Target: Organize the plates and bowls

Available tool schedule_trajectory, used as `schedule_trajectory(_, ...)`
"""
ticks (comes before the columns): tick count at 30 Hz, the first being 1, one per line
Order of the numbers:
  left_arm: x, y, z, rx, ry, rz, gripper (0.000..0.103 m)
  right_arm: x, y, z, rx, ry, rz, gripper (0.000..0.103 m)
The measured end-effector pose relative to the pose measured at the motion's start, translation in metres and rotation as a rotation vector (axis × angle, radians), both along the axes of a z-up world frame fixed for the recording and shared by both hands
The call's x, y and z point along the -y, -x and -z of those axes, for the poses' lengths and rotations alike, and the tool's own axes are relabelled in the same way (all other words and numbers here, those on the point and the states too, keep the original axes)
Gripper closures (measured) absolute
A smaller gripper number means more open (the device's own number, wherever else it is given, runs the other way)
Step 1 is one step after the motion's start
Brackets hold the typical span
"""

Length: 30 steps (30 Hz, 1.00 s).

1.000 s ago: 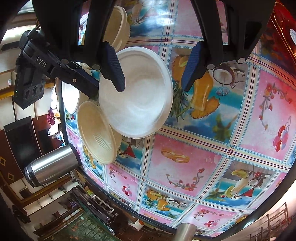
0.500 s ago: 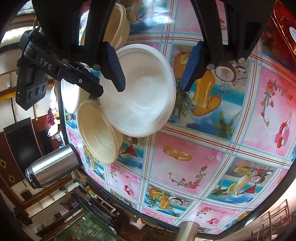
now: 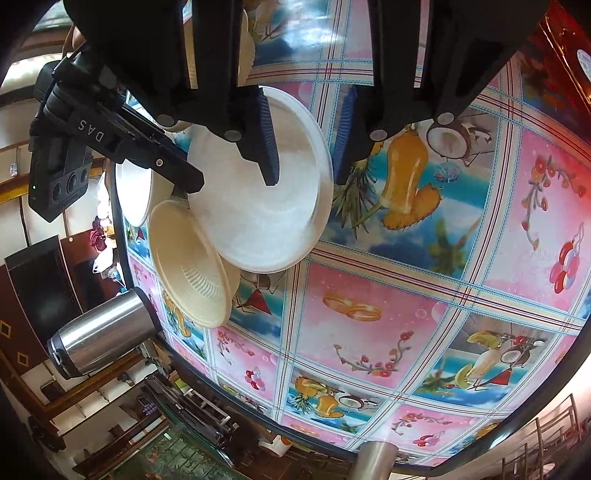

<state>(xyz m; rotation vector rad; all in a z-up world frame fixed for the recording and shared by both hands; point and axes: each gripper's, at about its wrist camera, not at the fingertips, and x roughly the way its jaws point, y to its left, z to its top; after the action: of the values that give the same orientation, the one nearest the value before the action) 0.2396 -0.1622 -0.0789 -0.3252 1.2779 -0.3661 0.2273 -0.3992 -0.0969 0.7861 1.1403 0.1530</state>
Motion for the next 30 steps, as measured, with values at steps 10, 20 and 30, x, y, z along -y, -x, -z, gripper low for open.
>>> schedule_trajectory(10, -0.0006, -0.001, 0.0014, 0.005, -0.006, -0.007, 0.076, 0.0002, 0.0, -0.0001, -0.005, 0.021, 0.014, 0.086)
schedule_trajectory(20, -0.007, -0.0027, 0.0091, -0.006, -0.018, -0.029, 0.094, -0.0075, -0.0036, 0.003, -0.003, 0.073, 0.013, 0.096)
schedule_trajectory(30, -0.0076, 0.002, 0.0093, 0.018, -0.046, -0.021, 0.095, -0.0084, -0.0067, 0.0044, 0.0, 0.079, 0.007, 0.096)
